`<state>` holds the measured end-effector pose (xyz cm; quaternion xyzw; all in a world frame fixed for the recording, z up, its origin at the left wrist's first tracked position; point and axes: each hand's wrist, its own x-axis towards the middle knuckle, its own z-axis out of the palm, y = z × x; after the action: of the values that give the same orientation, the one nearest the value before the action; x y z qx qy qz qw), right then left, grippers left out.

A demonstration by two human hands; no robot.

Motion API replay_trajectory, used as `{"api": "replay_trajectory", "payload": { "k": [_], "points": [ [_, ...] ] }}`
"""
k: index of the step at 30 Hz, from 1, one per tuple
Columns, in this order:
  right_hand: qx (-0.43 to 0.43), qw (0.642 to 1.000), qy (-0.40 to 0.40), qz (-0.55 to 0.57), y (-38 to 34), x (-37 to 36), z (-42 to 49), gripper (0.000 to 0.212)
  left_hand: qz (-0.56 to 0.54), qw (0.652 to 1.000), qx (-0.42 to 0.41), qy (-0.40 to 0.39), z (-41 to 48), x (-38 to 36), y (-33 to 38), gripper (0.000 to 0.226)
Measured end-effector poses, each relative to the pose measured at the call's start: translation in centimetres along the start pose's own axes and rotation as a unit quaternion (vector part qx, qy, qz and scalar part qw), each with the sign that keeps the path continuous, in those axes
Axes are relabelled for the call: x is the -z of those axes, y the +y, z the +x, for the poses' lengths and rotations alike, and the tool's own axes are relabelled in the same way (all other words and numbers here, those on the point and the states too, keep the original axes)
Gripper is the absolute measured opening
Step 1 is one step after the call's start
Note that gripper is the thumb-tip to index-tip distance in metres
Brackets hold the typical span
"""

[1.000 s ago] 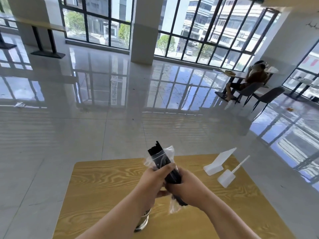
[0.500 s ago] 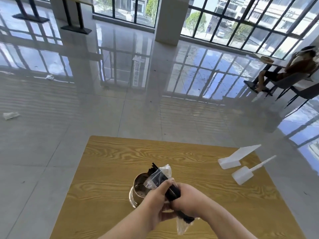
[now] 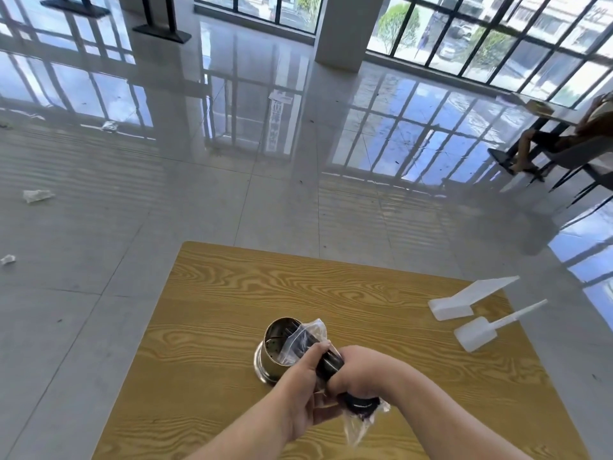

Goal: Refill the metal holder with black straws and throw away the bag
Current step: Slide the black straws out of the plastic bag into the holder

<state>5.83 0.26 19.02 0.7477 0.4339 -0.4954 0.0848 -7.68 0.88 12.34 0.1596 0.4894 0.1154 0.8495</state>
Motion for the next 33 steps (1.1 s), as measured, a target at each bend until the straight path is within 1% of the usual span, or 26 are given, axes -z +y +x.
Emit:
{"api": "replay_trajectory", "payload": {
  "k": [2,7,11,13,19,26,33],
  "points": [
    [-0.010,1.000,-0.006,-0.007,-0.3,0.2,0.1,0.013,-0.001,1.000,0.010,-0.004,0.1,0.1,-0.1,0.051],
    [-0.034,0.999,-0.021,-0.014,-0.5,0.1,0.2,0.019,0.007,1.000,0.027,-0.006,0.3,0.2,-0.3,0.059],
    [-0.045,0.999,-0.024,-0.013,-0.6,0.1,0.3,0.031,0.009,0.999,0.037,-0.011,0.2,0.1,-0.5,0.060],
    [-0.049,0.998,-0.025,-0.014,-0.6,0.1,0.2,0.034,0.008,0.999,0.042,-0.012,0.2,0.0,-0.6,0.062],
    [-0.054,0.998,-0.014,-0.021,-0.9,0.4,-0.1,0.040,0.011,0.999,0.033,-0.018,0.8,0.0,-0.7,0.063],
    [-0.057,0.998,-0.014,-0.024,-1.3,0.8,-0.2,0.043,0.021,0.999,0.039,-0.006,1.1,0.1,-0.4,0.065],
    [-0.060,0.997,-0.017,-0.035,-1.3,1.0,-0.2,0.041,0.017,0.999,0.043,-0.023,1.3,0.2,-0.3,0.065]
  ]
}}
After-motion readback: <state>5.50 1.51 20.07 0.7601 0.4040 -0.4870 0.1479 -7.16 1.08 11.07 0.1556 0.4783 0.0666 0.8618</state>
